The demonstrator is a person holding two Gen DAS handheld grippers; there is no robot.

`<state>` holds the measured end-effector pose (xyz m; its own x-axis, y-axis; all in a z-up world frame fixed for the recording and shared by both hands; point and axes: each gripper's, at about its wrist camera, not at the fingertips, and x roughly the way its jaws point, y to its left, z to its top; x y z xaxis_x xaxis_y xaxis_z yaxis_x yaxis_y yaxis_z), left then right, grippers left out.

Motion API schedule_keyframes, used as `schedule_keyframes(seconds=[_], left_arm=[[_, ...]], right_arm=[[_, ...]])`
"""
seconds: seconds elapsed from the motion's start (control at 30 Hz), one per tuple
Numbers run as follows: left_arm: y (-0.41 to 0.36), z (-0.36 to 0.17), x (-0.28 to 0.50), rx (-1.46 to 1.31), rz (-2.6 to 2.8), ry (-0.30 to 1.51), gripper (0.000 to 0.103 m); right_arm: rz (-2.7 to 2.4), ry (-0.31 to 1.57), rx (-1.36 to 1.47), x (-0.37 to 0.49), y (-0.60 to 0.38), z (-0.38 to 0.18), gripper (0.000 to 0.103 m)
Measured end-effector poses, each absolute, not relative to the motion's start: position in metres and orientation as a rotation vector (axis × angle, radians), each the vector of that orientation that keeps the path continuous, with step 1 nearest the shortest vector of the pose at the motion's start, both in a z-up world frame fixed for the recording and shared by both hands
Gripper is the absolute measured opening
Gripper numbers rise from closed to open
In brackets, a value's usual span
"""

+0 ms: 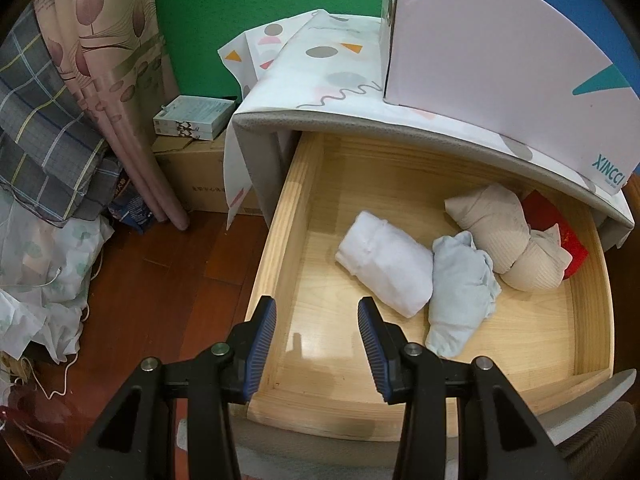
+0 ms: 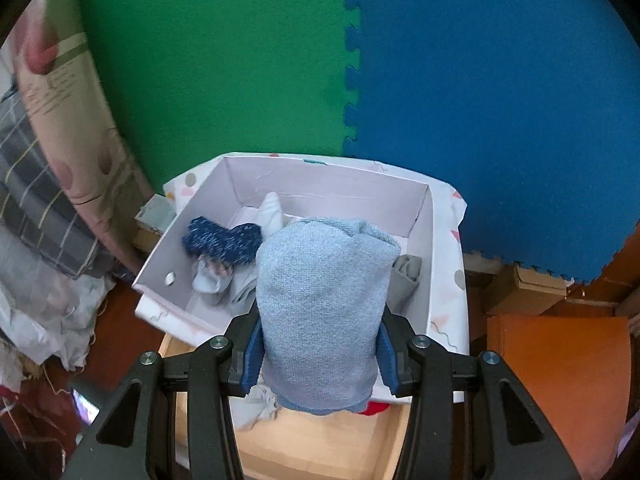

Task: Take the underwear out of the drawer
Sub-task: 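Carry the light blue underwear into the white box with the right gripper while the left returns over the drawer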

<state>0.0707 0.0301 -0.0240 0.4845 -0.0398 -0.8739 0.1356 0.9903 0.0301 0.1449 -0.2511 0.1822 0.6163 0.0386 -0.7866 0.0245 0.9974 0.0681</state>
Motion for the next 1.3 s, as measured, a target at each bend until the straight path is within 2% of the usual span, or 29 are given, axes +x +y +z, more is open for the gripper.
schedule_keyframes(seconds=[0.27,0.67,0.77,0.93,1.3], left_arm=[[0.031,-0.023,0.071,0.088,-0.109,1.049,0.044],[0.031,-0.022,0.070,0.073,-0.125,1.047,0.043],[0.031,-0.023,0.070,0.072,-0.127,1.048,0.043],[0.031,-0.023,0.070,0.075,-0.128,1.051,0.043],[0.035,-0.022,0.068,0.061,-0.106,1.039,0.044]], right_arm=[[-0.046,0.992,0.069,0.194,-0.253,0.149,0.044],[-0.049,1.093,0.090,0.224,-0.246,0.095,0.047],[-0.040,1.100,0.101,0.224,-0.244,0.088,0.053],[-0.031,1.086,0.094,0.221,-0.243,0.091,0.072],[0.082,0.974,0.033,0.169,-0.229,0.129,0.074]])
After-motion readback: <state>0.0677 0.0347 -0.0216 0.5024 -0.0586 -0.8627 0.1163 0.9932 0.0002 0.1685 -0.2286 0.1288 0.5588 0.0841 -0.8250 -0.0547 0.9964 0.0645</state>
